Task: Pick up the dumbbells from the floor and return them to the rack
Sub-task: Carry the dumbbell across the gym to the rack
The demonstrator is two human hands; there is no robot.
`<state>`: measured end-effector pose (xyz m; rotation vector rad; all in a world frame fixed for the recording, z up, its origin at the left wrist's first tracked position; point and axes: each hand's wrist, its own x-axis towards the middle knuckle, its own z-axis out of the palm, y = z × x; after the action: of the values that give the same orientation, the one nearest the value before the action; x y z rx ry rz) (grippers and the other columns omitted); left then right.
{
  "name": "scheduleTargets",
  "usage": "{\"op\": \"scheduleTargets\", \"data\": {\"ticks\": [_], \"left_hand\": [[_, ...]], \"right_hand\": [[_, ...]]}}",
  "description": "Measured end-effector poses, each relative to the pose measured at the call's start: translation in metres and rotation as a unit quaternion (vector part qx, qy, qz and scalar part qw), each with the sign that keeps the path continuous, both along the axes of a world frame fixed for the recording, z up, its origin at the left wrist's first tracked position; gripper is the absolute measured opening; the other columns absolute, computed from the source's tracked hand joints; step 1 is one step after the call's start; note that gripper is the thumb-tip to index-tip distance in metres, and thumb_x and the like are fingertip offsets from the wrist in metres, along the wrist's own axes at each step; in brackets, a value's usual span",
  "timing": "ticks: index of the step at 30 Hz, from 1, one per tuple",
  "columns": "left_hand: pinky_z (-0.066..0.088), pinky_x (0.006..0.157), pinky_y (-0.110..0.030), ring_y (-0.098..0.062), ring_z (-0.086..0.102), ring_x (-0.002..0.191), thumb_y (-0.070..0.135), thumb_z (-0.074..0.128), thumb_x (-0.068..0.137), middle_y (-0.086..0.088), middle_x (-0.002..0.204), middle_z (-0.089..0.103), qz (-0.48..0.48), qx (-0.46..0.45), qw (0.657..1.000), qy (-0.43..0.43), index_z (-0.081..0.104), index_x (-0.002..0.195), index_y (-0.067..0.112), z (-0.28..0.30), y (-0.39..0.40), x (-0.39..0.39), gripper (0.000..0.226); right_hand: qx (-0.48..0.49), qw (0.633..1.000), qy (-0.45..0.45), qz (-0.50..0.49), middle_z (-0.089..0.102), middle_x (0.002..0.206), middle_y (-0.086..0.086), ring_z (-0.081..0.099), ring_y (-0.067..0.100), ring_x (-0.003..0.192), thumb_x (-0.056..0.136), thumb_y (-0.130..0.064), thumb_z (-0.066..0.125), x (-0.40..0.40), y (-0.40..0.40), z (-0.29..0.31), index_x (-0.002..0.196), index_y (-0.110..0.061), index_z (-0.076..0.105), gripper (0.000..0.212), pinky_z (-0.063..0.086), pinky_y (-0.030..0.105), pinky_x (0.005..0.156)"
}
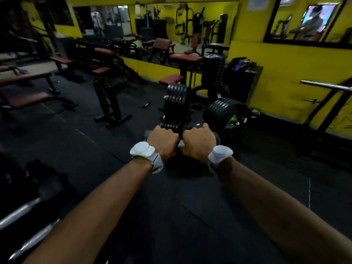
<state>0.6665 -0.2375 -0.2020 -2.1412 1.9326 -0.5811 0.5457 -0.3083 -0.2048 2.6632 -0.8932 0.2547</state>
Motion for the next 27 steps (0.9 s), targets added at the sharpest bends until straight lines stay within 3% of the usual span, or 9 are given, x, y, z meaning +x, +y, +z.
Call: {"op": "scheduleTargets", "data": {"ticks": [4,9,12,16,20,25,27], "left_hand": [[0.038,0.083,-0.035,-0.029,0.067,0.085,0.042,0.06,0.085,-0.005,0.097,0.07,0.009,0.007,1.0,0.019,0.066,0.093,0.023,-0.012,-0.063,0.045,0.022],[0.038,0.086,-0.037,-0.028,0.067,0.084,0.041,0.058,0.087,-0.003,0.096,0.07,0.031,0.046,0.998,0.039,0.053,0.08,0.029,-0.036,-0.13,0.099,0.015],[0.037,0.089,-0.038,-0.026,0.067,0.083,0.04,0.056,0.09,-0.002,0.095,0.071,0.056,0.055,0.996,0.048,0.049,0.077,0.03,-0.051,-0.173,0.131,0.017],[0.037,0.089,-0.037,-0.025,0.068,0.086,0.04,0.053,0.091,-0.001,0.099,0.072,0.109,0.085,0.989,0.056,0.064,0.087,0.028,-0.051,-0.238,0.172,0.017],[0.037,0.098,-0.038,-0.025,0.067,0.096,0.033,0.05,0.096,-0.002,0.107,0.069,0.175,0.083,0.979,0.06,0.062,0.095,0.028,-0.043,-0.288,0.221,0.013],[0.037,0.095,-0.038,-0.025,0.067,0.098,0.033,0.048,0.1,-0.001,0.106,0.069,0.269,0.06,0.958,0.076,0.055,0.091,0.032,-0.034,-0.309,0.285,0.011],[0.038,0.094,-0.039,-0.025,0.067,0.097,0.032,0.05,0.099,-0.001,0.105,0.07,0.301,0.071,0.948,0.073,0.061,0.096,0.029,-0.035,-0.312,0.315,0.012]], "right_hand": [[0.017,1.0,0.0,-0.007,0.065,0.055,0.006,0.06,0.027,0.046,0.062,-0.04,0.073,0.045,-0.069,-0.014,0.054,-0.019,0.056,0.028,0.041,0.039,0.073],[0.039,0.999,0.027,0.02,0.074,0.082,0.007,0.071,0.028,0.074,0.081,-0.043,0.063,0.104,-0.137,-0.035,0.075,-0.02,0.063,0.024,0.037,0.042,0.089],[0.045,0.998,0.022,0.036,0.073,0.082,0.005,0.069,0.027,0.075,0.083,-0.044,0.058,0.136,-0.185,-0.053,0.07,-0.024,0.053,0.024,0.034,0.041,0.085],[0.065,0.995,0.04,0.072,0.073,0.083,0.004,0.069,0.026,0.076,0.083,-0.044,0.06,0.186,-0.258,-0.055,0.075,-0.024,0.058,0.022,0.035,0.042,0.088],[0.057,0.989,0.037,0.132,0.073,0.087,0.006,0.069,0.029,0.08,0.082,-0.043,0.062,0.249,-0.323,-0.048,0.082,-0.022,0.063,0.021,0.035,0.043,0.093],[0.073,0.973,0.041,0.215,0.072,0.091,0.008,0.069,0.031,0.085,0.087,-0.041,0.06,0.332,-0.356,-0.039,0.087,-0.023,0.06,0.018,0.032,0.046,0.101],[0.08,0.966,0.051,0.24,0.072,0.092,0.008,0.069,0.031,0.086,0.088,-0.041,0.059,0.369,-0.364,-0.041,0.085,-0.023,0.057,0.018,0.032,0.046,0.1]]}}
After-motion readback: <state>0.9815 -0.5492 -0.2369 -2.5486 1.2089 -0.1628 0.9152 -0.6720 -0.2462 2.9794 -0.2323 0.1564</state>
